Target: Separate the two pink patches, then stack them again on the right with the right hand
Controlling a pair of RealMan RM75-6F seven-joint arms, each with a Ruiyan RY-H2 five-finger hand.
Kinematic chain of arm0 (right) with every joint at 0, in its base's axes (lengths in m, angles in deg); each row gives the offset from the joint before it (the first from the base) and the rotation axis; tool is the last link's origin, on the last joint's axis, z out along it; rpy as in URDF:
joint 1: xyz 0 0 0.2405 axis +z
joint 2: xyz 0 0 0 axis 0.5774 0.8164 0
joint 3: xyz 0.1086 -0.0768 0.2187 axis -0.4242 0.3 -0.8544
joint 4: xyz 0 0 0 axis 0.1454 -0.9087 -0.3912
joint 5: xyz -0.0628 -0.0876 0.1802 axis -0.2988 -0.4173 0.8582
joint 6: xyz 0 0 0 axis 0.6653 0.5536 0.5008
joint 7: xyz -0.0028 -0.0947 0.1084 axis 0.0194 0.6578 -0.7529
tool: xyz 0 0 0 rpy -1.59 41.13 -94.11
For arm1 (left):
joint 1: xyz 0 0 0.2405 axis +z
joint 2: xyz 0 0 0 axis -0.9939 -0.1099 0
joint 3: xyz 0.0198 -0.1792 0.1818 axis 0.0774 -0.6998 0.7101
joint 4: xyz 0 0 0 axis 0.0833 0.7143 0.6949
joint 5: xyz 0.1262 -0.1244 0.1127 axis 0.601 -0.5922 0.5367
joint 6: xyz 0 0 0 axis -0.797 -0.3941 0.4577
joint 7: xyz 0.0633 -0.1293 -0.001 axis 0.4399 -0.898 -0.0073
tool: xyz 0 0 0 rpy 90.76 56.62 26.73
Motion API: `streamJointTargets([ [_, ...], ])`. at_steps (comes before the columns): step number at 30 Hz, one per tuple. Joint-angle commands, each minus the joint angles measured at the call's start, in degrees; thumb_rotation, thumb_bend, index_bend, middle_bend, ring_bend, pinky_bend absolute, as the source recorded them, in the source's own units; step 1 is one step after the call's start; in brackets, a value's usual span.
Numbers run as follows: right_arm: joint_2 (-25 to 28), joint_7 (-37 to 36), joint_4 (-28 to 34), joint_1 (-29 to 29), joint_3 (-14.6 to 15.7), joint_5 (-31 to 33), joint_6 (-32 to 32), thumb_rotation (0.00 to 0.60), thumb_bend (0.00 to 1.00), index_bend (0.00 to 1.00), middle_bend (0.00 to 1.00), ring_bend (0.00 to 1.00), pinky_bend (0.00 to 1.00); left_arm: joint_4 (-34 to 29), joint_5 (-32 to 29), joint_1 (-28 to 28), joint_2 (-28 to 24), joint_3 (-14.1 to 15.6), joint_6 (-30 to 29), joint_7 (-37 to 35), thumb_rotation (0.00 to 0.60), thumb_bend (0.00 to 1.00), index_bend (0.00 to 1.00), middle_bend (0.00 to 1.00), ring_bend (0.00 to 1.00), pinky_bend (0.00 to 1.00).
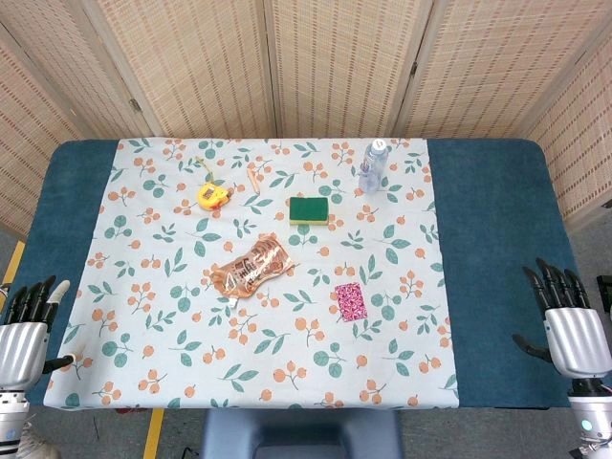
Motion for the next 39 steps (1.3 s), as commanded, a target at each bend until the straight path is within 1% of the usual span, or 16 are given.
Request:
streamJointTargets([
  [1,0.1,0.2,0.2,0.1,-0.1,0.1,-0.2,0.6,0.15,0.04,0.0,0.0,0.0,0.2,0.0,0.0,0.1,0.0,0.0,-0.1,0.6,0.22,0.08,0.04,0.04,0.0],
  [20,0.3,-0.2,0.7,0.0,0.4,-0.7,0.0,0.6,0.15,0.04,0.0,0.0,0.0,0.9,0.4,0.6,0.2,0.1,-1.2,-1.6,0.6,0.22,0.09,0.04,0.04,0.0],
  [26,-0.3,0.1,1.3,1.1,0.3,-1.5,-1.3,0.6,0.15,0.06,0.01,0.0,0.0,1.2,0.6,0.6,0.4,0.1,-1.2,-2.0,0.6,0.22,0.09,0.04,0.05,0.0],
  [31,-1.1,-0.9,3.7,3.0,0.1,-1.9,-3.9,0.6,0.15,0.11,0.02,0.0,0.0,1.5,0.7,0.4,0.6,0.2,-0.9,-2.1,0.6,0.22,0.1,0.04,0.05,0.0],
  [34,-1.8,-1.1,5.2,5.7,-0.3,-1.8,-8.0,0.6,0.15,0.13,0.02,0.0,0.0,1.9,0.8,0.5,0.8,0.2,-1.1,-2.7,0.6,0.22,0.1,0.04,0.06,0.0],
  [36,-2.8,-0.1,5.9,7.5,-0.9,-0.5,-10.7,0.6,0.15,0.15,0.02,0.0,0.0,2.3,0.8,0.7,0.9,0.3,-1.1,-3.2,0.6,0.22,0.1,0.04,0.06,0.0],
  [39,-4.6,0.6,7.1,10.0,-1.7,1.0,-14.2,0.6,0.14,0.21,0.01,0.0,0.0,2.7,0.6,1.0,0.9,0.5,-1.2,-3.9,0.6,0.22,0.11,0.04,0.06,0.0],
])
